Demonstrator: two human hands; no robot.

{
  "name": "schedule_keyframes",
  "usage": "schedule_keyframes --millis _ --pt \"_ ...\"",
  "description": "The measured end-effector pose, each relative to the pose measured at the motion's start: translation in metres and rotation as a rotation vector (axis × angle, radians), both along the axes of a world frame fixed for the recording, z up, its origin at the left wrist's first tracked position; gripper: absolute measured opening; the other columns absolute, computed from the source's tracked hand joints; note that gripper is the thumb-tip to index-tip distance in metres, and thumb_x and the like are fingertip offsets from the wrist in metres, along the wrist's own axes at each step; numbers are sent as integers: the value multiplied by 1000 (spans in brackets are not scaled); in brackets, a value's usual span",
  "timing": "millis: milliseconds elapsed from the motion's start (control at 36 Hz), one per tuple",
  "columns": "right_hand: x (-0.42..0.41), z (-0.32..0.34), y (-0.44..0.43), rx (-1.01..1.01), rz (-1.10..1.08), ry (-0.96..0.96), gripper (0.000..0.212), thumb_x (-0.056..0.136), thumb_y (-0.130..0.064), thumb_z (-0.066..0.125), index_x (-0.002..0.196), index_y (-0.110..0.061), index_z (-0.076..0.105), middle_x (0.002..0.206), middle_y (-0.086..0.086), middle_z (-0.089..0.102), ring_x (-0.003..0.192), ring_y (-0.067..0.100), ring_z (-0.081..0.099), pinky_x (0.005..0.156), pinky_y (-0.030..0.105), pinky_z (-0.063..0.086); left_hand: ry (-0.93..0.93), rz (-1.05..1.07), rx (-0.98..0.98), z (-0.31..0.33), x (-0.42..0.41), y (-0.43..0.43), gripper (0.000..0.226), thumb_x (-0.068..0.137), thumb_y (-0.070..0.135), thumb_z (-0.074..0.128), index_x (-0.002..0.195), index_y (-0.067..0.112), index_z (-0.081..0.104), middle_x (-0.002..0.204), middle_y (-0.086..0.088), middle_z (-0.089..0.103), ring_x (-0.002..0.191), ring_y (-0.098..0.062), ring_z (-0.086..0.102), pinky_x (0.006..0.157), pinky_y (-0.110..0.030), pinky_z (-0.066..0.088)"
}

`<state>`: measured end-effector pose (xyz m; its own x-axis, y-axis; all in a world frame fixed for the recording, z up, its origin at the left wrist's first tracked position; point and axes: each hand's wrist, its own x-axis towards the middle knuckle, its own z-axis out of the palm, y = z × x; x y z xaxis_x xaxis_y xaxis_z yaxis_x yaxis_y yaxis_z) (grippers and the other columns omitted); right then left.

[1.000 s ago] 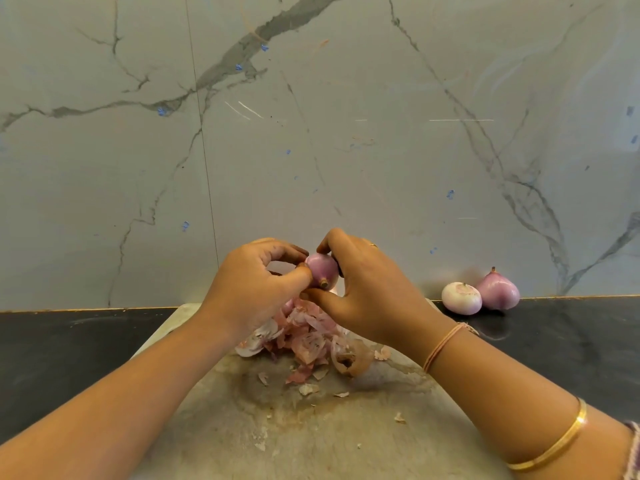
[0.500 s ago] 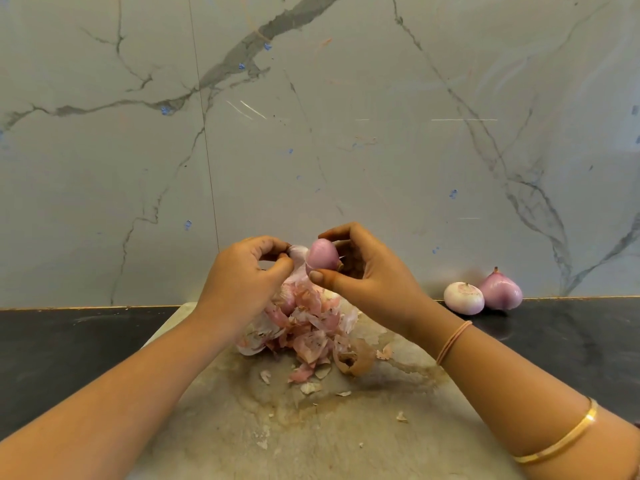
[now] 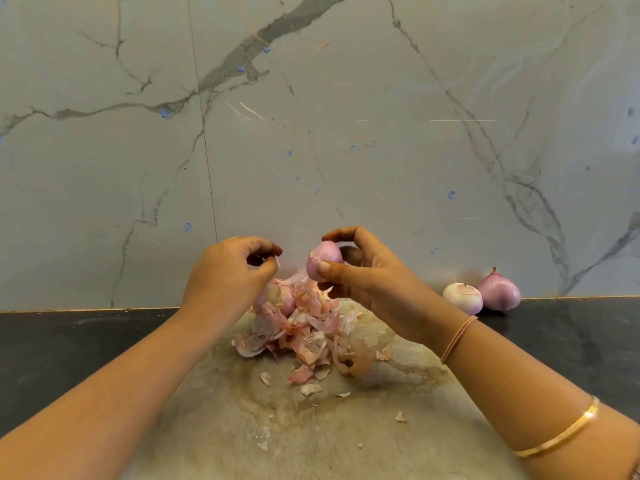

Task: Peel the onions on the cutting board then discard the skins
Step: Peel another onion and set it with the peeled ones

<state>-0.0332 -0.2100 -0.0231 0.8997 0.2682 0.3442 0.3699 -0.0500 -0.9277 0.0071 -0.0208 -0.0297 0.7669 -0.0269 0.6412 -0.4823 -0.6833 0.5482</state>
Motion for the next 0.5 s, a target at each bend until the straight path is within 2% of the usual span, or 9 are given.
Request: schedule_keyframes --millis 56,139,222,278,361,500 --pt "2 -1 -1 31 7 54 40 90 -14 63 126 -23 49 108 13 59 80 20 61 81 31 54 14 -29 20 -1 -2 -4 15 87 19 66 93 31 70 82 18 66 79 1 61 69 -21 50" --pt "3 -1 -2 82 -27 105 29 92 -16 61 121 -16 59 101 9 61 76 19 60 73 26 55 1 -90 35 -1 -5 -6 23 87 11 63 98 29 71 84 22 64 81 6 60 70 -9 46" --pt "6 -1 -2 177 -46 206 30 98 -25 52 122 -9 58 105 13 61 78 22 61 72 28 55 -25 -166 -8 0 -10 -9 25 87 8 61 95 28 72 87 25 64 83 10 60 69 -1 44" --pt "6 -1 -2 251 -32 276 32 101 -24 45 126 -5 54 110 18 59 78 23 63 71 28 55 -39 -223 -45 1 -15 -12 18 86 14 64 94 29 71 87 24 65 84 8 61 69 -4 47" --pt "6 0 -2 267 -8 282 30 102 -15 41 126 -2 54 112 23 60 76 24 65 71 29 56 -24 -288 -70 1 -20 -15 11 83 27 69 93 32 70 83 20 68 78 4 64 64 -9 50" --pt "6 0 -2 236 32 251 19 99 -9 48 116 -4 57 98 18 68 80 28 70 75 32 59 1 -320 -82 -1 -22 -18 12 81 33 70 93 34 70 83 17 70 75 0 66 62 -15 54"
